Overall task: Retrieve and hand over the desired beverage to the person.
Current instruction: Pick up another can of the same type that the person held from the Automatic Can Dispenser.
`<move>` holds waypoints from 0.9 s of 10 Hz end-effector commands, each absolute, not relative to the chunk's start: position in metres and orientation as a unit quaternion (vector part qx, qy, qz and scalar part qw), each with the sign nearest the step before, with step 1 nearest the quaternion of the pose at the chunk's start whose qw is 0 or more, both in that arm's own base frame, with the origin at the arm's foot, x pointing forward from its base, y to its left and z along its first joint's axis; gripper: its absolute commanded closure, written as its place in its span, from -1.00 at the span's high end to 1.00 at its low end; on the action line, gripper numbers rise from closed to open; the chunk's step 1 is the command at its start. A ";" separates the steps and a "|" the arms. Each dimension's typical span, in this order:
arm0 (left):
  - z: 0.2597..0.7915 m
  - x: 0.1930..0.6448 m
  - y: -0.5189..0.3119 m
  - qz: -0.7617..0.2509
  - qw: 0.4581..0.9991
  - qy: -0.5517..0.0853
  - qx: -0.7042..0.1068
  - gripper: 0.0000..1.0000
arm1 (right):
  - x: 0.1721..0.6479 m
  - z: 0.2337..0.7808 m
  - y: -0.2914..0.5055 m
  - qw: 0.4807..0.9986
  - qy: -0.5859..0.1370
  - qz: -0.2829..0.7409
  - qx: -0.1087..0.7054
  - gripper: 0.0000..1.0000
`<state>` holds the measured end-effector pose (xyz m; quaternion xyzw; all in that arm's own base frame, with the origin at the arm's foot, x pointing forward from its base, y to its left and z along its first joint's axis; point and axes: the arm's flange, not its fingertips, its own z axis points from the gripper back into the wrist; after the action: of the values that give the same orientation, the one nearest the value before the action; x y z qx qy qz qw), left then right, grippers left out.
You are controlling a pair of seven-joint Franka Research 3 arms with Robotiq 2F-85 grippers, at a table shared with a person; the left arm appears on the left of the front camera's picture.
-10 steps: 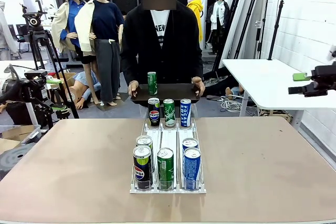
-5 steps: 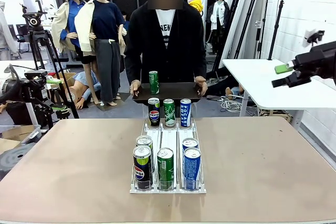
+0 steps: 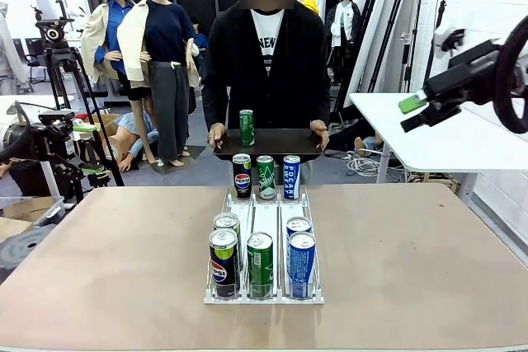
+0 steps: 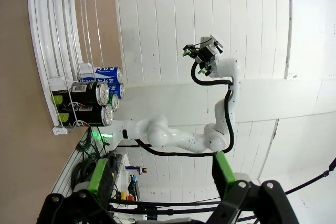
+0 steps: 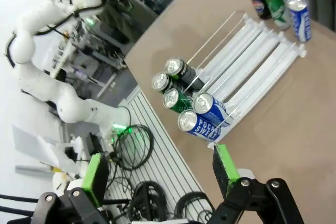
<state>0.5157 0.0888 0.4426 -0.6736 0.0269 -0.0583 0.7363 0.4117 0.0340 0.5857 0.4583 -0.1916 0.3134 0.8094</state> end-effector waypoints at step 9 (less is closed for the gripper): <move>0.443 0.516 0.090 -0.057 0.740 0.025 -0.670 1.00 | 0.401 0.594 0.184 0.890 -0.112 0.344 0.279 1.00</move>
<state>0.5157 0.0887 0.4425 -0.6737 0.0270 -0.0582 0.7362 0.4001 0.1757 0.5957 0.3015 -0.1207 0.3572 0.8757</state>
